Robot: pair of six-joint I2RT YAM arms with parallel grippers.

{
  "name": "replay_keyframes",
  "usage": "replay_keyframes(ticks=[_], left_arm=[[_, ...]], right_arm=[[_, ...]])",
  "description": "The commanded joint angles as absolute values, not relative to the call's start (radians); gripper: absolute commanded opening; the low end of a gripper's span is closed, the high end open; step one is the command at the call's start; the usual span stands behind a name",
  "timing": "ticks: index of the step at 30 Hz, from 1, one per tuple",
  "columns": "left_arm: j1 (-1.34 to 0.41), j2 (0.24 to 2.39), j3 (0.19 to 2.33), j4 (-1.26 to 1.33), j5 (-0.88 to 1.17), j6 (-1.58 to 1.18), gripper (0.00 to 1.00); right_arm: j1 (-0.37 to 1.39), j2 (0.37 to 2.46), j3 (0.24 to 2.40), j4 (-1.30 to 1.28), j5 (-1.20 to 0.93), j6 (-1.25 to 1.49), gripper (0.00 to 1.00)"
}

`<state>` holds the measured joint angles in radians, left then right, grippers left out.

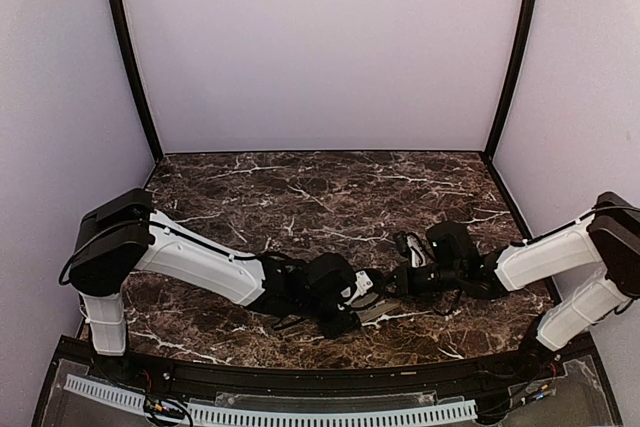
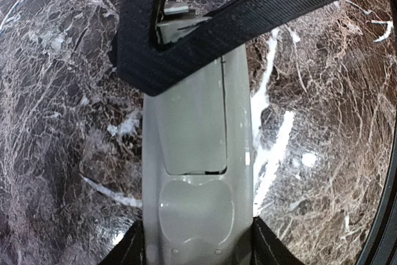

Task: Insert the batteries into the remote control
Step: Load the battery cover onto the remote control without the battery cover.

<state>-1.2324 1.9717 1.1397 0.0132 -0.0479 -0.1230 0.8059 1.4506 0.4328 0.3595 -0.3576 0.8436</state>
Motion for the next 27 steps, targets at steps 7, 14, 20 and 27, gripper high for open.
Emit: replay_keyframes(ticks=[7, 14, 20, 27], left_arm=[[-1.219, 2.052, 1.159, 0.114, -0.038, -0.187, 0.34], [-1.218, 2.087, 1.208, 0.079, -0.089, -0.204, 0.32], [-1.217, 2.092, 1.225, 0.058, -0.141, -0.233, 0.29], [-1.216, 2.105, 1.242, 0.072, -0.094, -0.248, 0.29]], right_arm=[[0.839, 1.549, 0.36, 0.299, -0.299, 0.845, 0.09], [0.839, 1.492, 0.369, 0.249, -0.264, 0.835, 0.1], [0.85, 1.402, 0.329, 0.231, -0.212, 0.882, 0.14], [0.851, 1.42, 0.336, 0.308, -0.169, 0.885, 0.09]])
